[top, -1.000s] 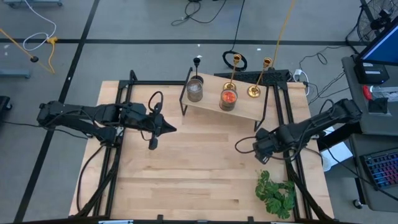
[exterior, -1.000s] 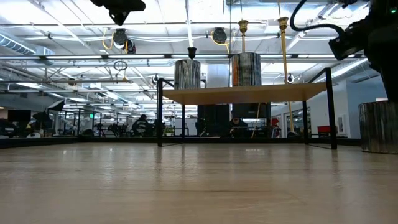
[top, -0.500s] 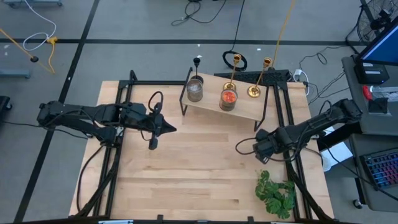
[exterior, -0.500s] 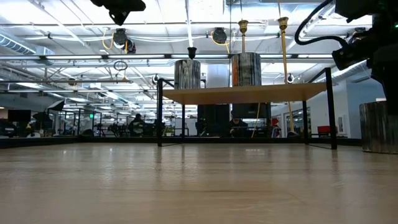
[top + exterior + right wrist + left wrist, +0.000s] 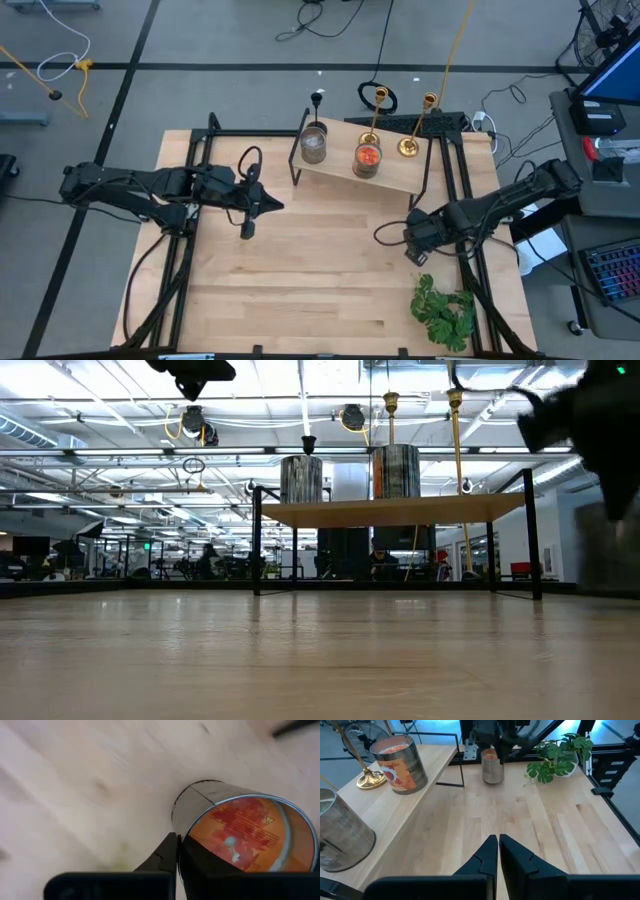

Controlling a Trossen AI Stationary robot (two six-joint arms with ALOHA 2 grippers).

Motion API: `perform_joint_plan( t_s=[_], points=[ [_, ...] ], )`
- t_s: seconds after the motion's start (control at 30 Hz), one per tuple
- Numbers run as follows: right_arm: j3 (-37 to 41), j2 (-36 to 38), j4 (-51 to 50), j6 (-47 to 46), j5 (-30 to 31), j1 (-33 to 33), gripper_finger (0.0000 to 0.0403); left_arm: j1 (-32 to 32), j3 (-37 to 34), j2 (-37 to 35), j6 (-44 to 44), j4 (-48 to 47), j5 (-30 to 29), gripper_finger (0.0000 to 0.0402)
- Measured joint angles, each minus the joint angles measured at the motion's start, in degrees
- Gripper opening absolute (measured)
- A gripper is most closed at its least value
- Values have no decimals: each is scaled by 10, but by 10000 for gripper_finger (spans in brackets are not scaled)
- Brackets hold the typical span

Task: Pick & Place candle stick holders
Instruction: Put the orange scented candle on the shelf

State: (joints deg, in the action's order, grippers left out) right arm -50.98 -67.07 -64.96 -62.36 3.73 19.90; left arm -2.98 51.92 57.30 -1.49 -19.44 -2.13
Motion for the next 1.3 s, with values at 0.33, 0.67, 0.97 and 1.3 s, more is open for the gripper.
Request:
perform_joint_plan(
  t_s=[0.33,0.67,0.97,1.3],
  points=[
    [-132,0,146,100,27,-1,2,0,0,0,-6,0,0,26],
    [-327,-61,111,244,65,-22,1,0,0,0,-12,0,0,26],
    [-420,-97,-74,247,67,-104,0,0,0,0,-12,0,0,26],
    [-423,-92,-137,290,70,-218,0,0,0,0,-13,-6,0,26]
  ],
)
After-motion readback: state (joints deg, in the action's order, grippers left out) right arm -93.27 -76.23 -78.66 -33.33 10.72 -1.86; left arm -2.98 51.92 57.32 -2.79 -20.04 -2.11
